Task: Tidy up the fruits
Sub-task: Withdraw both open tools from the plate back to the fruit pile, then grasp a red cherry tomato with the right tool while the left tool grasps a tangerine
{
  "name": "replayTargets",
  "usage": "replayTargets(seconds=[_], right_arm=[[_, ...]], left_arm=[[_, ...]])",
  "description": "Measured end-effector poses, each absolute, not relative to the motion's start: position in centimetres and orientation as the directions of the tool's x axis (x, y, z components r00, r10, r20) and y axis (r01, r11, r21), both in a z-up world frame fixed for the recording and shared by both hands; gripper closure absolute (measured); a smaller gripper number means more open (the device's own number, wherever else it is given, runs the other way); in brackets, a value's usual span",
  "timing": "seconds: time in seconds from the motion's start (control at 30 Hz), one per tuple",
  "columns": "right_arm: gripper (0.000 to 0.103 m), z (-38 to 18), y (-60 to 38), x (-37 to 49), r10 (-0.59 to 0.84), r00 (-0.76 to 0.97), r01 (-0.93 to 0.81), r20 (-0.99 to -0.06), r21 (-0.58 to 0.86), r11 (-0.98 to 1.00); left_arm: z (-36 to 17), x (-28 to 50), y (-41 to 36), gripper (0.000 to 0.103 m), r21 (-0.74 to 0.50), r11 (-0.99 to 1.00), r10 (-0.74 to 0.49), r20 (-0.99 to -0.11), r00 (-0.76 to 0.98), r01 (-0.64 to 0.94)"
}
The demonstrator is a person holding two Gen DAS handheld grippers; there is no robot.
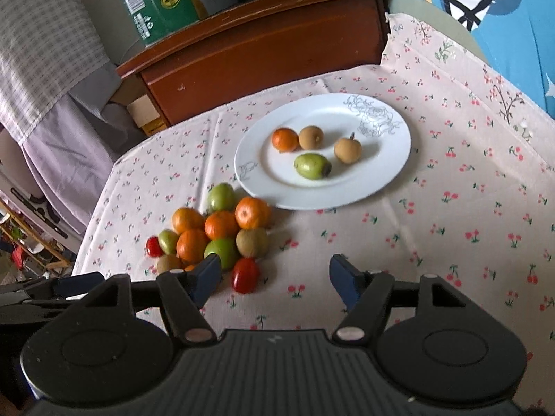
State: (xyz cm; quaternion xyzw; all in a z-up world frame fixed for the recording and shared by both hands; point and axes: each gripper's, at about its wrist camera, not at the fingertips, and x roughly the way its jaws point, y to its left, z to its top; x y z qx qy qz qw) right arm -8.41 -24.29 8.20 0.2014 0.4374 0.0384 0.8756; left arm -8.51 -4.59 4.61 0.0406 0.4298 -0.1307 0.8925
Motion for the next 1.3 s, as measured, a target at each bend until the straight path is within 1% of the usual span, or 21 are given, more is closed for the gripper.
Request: replayTargets(seconds=[0.2, 0.3, 0.37, 0.4, 0.47, 0.57, 0.67, 0.73, 0.87, 0.9, 0.93, 1.07, 1.13, 1.17, 1.23, 1.3], right_arm=[[0.035, 7.2, -23.4, -8.5, 0.260, 0.597, 0.093, -0.759, 0.388, 0.917], [0.041, 6.9, -22.8, -8.4, 0.271, 0.593, 0.073, -0.759, 0.385, 0.920], [0.048, 6.7, -22.5, -8.2, 0.275, 0.590, 0.063, -0.759, 0.384, 0.921], [0.049, 6.6, -22.4, -8.1, 0.280, 0.588, 0.060, -0.759, 0.387, 0.920], [0.057, 6.5, -22.2, -8.0, 0.286, 0.587, 0.055, -0.758, 0.389, 0.920], [0.064, 6.4, -21.8, -7.8, 0.291, 0.589, 0.040, -0.754, 0.387, 0.921], [0.069, 6.1, -21.6, -7.6, 0.298, 0.585, 0.040, -0.754, 0.393, 0.919], [0.069, 5.9, -21.6, -7.4, 0.300, 0.583, 0.046, -0.755, 0.399, 0.916], [0.080, 5.5, -21.6, -7.2, 0.299, 0.584, 0.045, -0.755, 0.398, 0.916], [0.081, 5.5, -21.6, -7.2, 0.297, 0.585, 0.041, -0.755, 0.393, 0.919], [0.083, 5.5, -21.6, -7.1, 0.296, 0.584, 0.040, -0.755, 0.391, 0.919], [0.084, 5.8, -22.0, -7.3, 0.288, 0.587, 0.051, -0.757, 0.390, 0.920], [0.084, 6.2, -22.5, -7.5, 0.281, 0.595, 0.061, -0.753, 0.391, 0.918], [0.084, 6.3, -22.7, -7.6, 0.276, 0.598, 0.069, -0.752, 0.392, 0.918], [0.084, 6.5, -23.3, -7.8, 0.270, 0.606, 0.083, -0.748, 0.397, 0.914], [0.085, 6.6, -23.6, -7.9, 0.265, 0.608, 0.095, -0.748, 0.400, 0.911]], left_arm=[[3.6, -8.6, -4.5, 0.014, -0.030, 0.965, -0.182, -0.794, 0.580, 0.261], [3.4, -8.7, -4.5, 0.014, -0.027, 0.965, -0.181, -0.790, 0.585, 0.261], [3.3, -8.8, -4.6, 0.014, -0.019, 0.965, -0.176, -0.788, 0.590, 0.263], [3.3, -8.8, -4.6, 0.014, -0.018, 0.965, -0.175, -0.787, 0.592, 0.263], [3.3, -8.8, -4.6, 0.015, -0.020, 0.965, -0.178, -0.785, 0.594, 0.263], [3.2, -8.8, -4.6, 0.016, -0.021, 0.964, -0.181, -0.782, 0.597, 0.265], [3.2, -8.8, -4.7, 0.016, -0.029, 0.961, -0.196, -0.775, 0.601, 0.275], [3.2, -8.9, -4.9, 0.016, -0.027, 0.958, -0.204, -0.767, 0.608, 0.286], [3.2, -9.1, -5.3, 0.019, -0.024, 0.950, -0.223, -0.752, 0.621, 0.311], [3.2, -9.2, -5.4, 0.020, -0.029, 0.948, -0.231, -0.749, 0.621, 0.317], [3.1, -9.2, -5.5, 0.023, -0.035, 0.945, -0.242, -0.746, 0.621, 0.326], [3.0, -9.3, -6.0, 0.029, -0.053, 0.933, -0.279, -0.733, 0.620, 0.357], [2.8, -9.2, -6.3, 0.039, -0.065, 0.925, -0.299, -0.729, 0.616, 0.373], [2.6, -9.0, -6.4, 0.041, -0.071, 0.922, -0.308, -0.728, 0.612, 0.379], [2.3, -8.8, -6.7, 0.051, -0.081, 0.919, -0.319, -0.728, 0.607, 0.386], [2.0, -8.7, -7.0, 0.057, -0.093, 0.915, -0.331, -0.729, 0.599, 0.393]])
